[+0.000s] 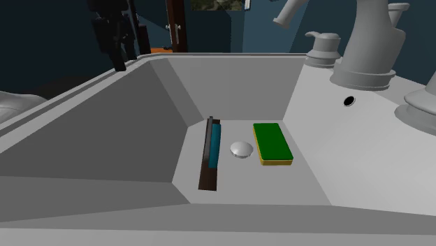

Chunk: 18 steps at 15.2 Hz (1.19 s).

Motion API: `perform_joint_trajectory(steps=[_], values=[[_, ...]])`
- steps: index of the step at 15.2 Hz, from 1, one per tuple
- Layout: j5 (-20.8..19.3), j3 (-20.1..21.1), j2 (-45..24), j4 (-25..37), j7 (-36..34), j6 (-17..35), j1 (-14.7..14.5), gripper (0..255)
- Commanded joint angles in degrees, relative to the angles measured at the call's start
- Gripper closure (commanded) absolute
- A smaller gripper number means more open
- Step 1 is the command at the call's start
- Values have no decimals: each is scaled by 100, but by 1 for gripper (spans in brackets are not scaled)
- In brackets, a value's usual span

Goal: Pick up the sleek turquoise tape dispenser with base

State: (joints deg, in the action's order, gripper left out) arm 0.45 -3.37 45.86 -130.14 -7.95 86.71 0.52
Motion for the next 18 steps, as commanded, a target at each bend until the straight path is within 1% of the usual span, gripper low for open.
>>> perform_joint_trajectory(steps=[1, 6, 10, 14, 18], values=[[0, 0, 0, 0, 0, 0, 0, 0], [-44, 392, -891, 137, -1460, 793, 532, 0], [-191, 627, -1640, 388, -2631, 1277, 963, 0], [-423, 774, -2373, 725, -3803, 1617, 1370, 0], [-700, 826, -3054, 1108, -4956, 1822, 1741, 0]])
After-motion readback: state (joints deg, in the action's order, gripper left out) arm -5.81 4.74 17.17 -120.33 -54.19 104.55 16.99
